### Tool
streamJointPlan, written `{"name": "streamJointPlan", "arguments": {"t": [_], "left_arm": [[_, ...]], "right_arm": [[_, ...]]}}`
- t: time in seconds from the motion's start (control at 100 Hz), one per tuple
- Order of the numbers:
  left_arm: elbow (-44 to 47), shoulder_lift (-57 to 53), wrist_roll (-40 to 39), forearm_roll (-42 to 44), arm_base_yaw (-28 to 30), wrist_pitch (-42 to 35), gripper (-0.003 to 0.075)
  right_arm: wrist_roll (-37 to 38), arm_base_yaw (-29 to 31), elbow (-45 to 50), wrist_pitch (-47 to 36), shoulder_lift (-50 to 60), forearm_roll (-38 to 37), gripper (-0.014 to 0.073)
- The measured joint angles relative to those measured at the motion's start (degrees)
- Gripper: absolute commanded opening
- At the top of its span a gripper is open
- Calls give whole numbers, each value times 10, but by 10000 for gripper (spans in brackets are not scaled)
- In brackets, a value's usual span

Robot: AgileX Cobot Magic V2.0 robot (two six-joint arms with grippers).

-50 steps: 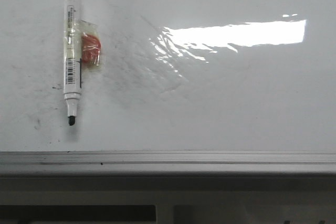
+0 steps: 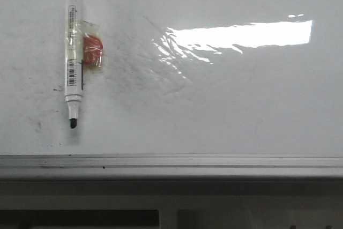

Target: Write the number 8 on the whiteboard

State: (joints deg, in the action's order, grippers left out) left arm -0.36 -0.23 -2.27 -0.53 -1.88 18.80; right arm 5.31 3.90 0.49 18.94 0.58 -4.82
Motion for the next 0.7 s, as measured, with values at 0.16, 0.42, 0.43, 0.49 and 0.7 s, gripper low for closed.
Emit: {"name": "streamJointPlan", "arguments": {"t": [0.16, 0.42, 0.43, 0.49, 0.7], "left_arm": [[0, 0, 0, 0, 0, 0, -20], [0, 0, 0, 0, 0, 0, -20], [0, 0, 0, 0, 0, 0, -20], [0, 0, 0, 0, 0, 0, -20], [0, 0, 0, 0, 0, -38, -20]], "right_arm": [[0, 0, 0, 0, 0, 0, -64], [0, 0, 0, 0, 0, 0, -64], [0, 0, 0, 0, 0, 0, -64], [0, 0, 0, 0, 0, 0, -64], [0, 0, 0, 0, 0, 0, -64]]}}
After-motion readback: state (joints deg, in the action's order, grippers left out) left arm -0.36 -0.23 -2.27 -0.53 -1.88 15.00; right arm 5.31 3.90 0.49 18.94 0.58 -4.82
